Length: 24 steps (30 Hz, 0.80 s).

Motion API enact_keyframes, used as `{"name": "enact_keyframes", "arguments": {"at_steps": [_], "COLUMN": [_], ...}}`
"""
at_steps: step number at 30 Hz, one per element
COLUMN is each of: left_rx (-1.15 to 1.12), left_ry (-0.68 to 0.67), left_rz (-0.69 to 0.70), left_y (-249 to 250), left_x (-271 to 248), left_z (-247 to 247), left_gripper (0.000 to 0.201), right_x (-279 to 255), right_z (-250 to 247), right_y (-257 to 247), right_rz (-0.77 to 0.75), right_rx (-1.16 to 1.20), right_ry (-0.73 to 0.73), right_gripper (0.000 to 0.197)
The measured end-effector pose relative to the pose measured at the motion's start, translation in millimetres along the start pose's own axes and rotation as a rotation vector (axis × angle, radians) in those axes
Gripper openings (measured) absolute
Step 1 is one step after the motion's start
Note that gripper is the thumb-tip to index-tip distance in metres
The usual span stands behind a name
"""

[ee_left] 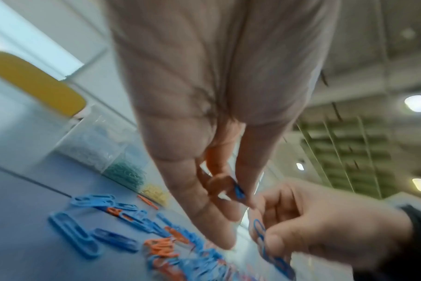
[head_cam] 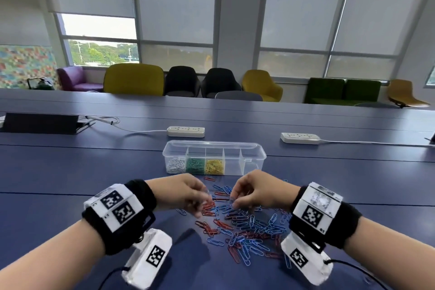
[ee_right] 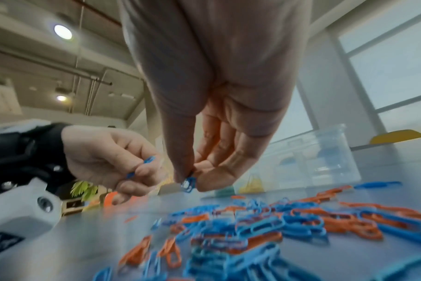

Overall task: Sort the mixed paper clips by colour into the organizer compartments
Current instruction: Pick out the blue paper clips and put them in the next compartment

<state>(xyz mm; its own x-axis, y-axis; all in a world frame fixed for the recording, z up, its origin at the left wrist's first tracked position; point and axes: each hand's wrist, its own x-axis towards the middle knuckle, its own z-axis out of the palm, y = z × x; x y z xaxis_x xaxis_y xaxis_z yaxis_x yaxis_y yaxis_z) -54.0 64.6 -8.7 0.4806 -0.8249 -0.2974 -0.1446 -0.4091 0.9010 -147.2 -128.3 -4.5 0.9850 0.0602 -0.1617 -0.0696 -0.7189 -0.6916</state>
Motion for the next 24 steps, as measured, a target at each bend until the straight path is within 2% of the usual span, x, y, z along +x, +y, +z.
{"name": "enact_keyframes", "arguments": {"at_steps": [3,6,10,12,15,21,22,24], "left_rx": [-0.566,-0.834,-1.117,-1.229,-1.306,-1.194,-1.190,-1.185], "left_ry": [0.093,0.095,0.030,0.034,0.034,0.046,0.061,0.081], "left_rz": [-0.051,-0.117,-0.057,-0.054,-0.126,-0.181,-0.179,-0.181], "left_y": [5,4,8,9,4,-4,-3,-1], "left_x": [7,21,35,37,38,27,25,21], "left_z": [5,18,39,44,40,15,10,3], "left_gripper": [0.027,0.026,0.033,0.032,0.032,0.031,0.031,0.032], "right_x": [-6,-5,9,15,21,9,5,-2], "right_z": [-8,-9,0,9,17,11,10,8], "right_y": [-7,-18,-31,-37,-40,-31,-28,-20], "right_rz": [-0.044,-0.140,-0.269,-0.288,-0.307,-0.346,-0.330,-0.262], "right_rx": [0.178,0.282,0.111,-0.014,-0.153,-0.176,-0.175,-0.209], "right_ry": [0.058,0.118,0.313,0.386,0.429,0.395,0.342,0.113], "right_gripper": [0.011,0.014,0.017,0.012,0.008,0.011,0.012,0.014]}}
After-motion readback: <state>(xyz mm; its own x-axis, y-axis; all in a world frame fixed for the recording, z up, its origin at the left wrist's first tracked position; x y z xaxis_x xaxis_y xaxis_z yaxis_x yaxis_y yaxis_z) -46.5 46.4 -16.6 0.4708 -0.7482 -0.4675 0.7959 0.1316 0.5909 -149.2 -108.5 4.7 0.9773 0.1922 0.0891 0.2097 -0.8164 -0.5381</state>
